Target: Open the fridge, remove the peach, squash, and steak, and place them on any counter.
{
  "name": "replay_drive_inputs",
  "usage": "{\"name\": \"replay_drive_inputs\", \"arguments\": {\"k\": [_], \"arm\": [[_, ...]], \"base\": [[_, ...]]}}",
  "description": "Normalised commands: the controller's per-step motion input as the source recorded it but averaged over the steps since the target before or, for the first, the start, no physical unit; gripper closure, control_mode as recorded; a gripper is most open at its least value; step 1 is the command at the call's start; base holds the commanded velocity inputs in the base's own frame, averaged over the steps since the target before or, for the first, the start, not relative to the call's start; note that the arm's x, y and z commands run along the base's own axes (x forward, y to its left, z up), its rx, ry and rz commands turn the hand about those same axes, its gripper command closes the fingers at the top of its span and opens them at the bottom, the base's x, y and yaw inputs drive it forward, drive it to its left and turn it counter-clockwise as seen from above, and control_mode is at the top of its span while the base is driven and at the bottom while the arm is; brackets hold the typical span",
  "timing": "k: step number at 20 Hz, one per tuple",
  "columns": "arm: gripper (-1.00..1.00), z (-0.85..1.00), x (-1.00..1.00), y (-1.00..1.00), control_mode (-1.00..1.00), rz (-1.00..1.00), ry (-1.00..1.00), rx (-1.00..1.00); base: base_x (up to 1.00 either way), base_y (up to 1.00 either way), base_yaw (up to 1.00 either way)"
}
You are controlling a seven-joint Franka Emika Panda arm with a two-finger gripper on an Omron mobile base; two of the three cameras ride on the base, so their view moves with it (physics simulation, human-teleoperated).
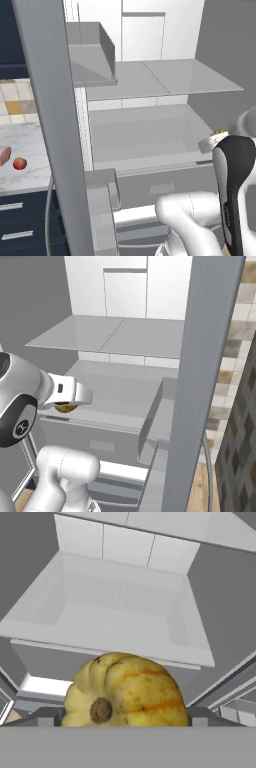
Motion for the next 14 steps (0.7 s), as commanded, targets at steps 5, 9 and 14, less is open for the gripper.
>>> {"name": "replay_drive_inputs", "arguments": {"k": [5, 9, 14], "arm": [[1.0, -0.03, 0.0, 0.01, -1.0, 0.0, 0.01, 0.0], [1.0, 0.0, -0.05, 0.0, 1.0, 0.0, 0.01, 0.0], [1.0, 0.0, 0.0, 0.0, 1.0, 0.0, 0.0, 0.0]], "base": [[0.0, 0.0, 0.0], [-0.64, 0.03, 0.0], [-1.0, 0.11, 0.02]]}}
